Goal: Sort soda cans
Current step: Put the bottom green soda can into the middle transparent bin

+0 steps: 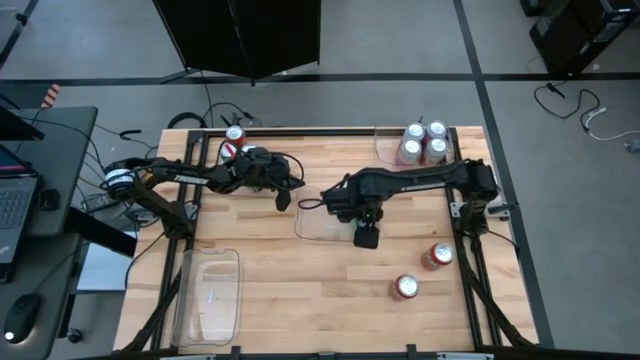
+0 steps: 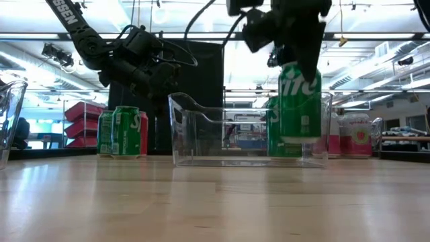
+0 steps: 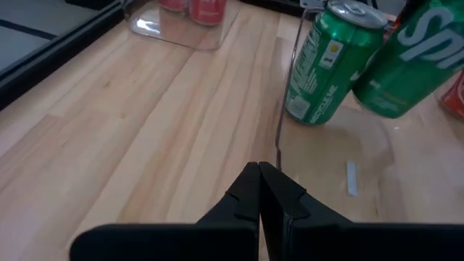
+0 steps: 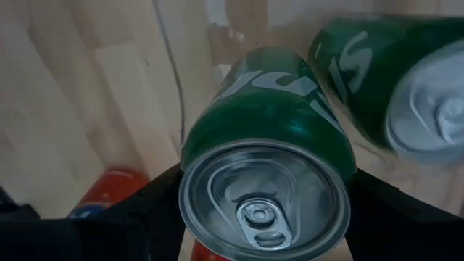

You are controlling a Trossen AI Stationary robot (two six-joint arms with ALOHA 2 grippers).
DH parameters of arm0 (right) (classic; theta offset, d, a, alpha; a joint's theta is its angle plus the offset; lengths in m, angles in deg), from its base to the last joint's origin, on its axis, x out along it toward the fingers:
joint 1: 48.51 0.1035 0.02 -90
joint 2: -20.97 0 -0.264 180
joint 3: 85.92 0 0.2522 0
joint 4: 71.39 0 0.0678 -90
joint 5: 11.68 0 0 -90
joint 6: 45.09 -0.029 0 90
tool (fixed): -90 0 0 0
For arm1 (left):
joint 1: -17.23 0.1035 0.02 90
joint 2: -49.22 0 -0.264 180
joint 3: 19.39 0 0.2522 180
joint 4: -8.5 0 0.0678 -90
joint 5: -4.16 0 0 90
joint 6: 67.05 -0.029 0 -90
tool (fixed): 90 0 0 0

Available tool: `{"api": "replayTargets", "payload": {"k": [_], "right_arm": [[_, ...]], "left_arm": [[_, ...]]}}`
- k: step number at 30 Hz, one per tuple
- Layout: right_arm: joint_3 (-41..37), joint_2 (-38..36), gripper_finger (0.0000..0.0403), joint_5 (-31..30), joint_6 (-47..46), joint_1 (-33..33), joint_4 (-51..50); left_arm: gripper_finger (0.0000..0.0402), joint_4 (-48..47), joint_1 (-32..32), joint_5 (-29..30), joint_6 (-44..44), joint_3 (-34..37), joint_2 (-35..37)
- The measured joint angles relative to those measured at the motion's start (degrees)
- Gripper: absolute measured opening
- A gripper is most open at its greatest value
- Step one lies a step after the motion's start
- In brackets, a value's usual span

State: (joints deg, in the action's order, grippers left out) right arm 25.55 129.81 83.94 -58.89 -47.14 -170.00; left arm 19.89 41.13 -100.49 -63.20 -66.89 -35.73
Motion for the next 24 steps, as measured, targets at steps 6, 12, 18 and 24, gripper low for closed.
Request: {"api": "replayTargets", "payload": {"k": [6,12,18,24], "right_arm": [[-3.3,0.8,0.0278,-0.9,0.7,-0.8,3.3],[-7.0,0.8,0.0278,-1.9,0.5,-2.0,5.4],[-7.6,0.6,0.0278,-1.7,-1.0,-2.7,5.5],[-5.1,0.7,0.0374,-1.8,-2.2,-2.7,3.3]], "left_arm": [[0.0005,-0.3,0.0,0.0,-0.4,0.0,0.0],[0.0005,-0.6,0.0,0.0,-0.4,0.0,0.0],[0.0005,-0.8,0.0,0.0,-0.4,0.0,0.0],[0.0005,-0.8,0.0,0.0,-0.3,0.0,0.0]]}}
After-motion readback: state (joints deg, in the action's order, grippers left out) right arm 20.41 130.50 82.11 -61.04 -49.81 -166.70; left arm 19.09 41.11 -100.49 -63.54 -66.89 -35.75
